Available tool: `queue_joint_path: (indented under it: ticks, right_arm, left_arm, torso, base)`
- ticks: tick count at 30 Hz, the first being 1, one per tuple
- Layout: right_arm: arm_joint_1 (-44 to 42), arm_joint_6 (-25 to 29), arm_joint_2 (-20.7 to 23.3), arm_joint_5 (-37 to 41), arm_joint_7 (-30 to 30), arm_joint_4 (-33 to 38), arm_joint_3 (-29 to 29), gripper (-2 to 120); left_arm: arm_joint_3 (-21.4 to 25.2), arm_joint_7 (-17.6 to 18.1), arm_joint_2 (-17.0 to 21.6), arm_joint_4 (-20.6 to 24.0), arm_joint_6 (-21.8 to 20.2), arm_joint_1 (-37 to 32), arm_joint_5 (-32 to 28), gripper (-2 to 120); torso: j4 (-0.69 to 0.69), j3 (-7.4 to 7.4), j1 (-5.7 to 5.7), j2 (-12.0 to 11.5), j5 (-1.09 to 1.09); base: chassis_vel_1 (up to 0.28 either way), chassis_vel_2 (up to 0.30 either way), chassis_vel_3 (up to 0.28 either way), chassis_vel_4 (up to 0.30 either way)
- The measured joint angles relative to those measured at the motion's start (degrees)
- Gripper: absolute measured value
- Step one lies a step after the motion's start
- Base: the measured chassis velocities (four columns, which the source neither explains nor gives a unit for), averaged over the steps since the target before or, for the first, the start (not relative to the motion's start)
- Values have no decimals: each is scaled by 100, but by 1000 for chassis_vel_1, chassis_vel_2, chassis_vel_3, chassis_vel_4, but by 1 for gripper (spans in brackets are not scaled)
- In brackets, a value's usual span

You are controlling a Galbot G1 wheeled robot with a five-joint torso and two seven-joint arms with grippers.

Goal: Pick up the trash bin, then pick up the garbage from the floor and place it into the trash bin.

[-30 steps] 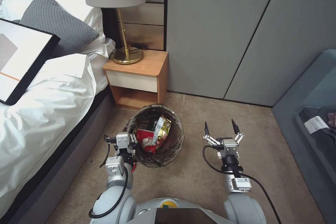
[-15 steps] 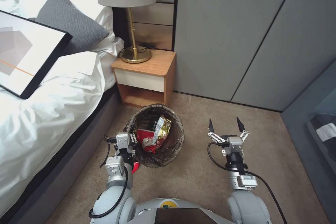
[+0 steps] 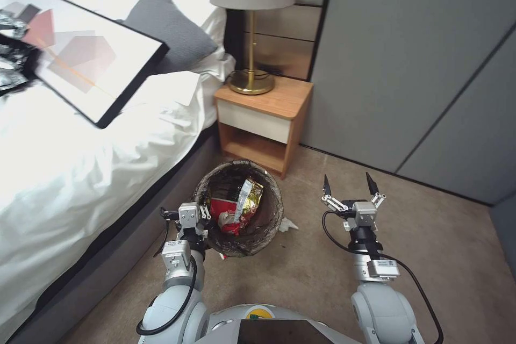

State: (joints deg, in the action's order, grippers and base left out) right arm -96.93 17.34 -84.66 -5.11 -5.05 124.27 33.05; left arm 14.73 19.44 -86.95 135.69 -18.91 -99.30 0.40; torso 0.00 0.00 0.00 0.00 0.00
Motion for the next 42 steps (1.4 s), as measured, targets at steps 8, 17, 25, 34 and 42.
queue_joint_path:
  ticks: [8, 17, 25, 34, 42]
  right_arm:
    - [22, -17, -16, 24, 15, 7, -2, 100]
    - [63, -18, -25, 42, 26, -104, 14, 100]
    - [89, -117, 63, 186, 208, -193, 97, 100]
    - [314, -736, 409, 580, 252, -808, 33, 100]
    - [540, -1823, 869, 1102, 183, -1719, -129, 100]
  left_arm:
    - [0, 0, 0, 0, 0, 0, 0, 2]
    - [2, 2, 0, 0, 0, 0, 0, 2]
    - [-1, -1, 0, 0, 0, 1, 0, 2]
    - [0, 0, 0, 0, 0, 1, 0, 2]
    - [0, 0, 0, 0, 0, 1, 0, 2]
  torso:
    - [-1, 0, 0, 0, 0]
    - [3, -1, 0, 0, 0]
    - [-2, -1, 0, 0, 0]
    - [0, -1, 0, 0, 0]
    - [0, 0, 0, -1, 2]
  base:
    - [139, 134, 125, 124]
    - [126, 113, 121, 119]
    - [7, 7, 6, 6]
    - [0, 0, 0, 0]
    - [0, 0, 0, 0]
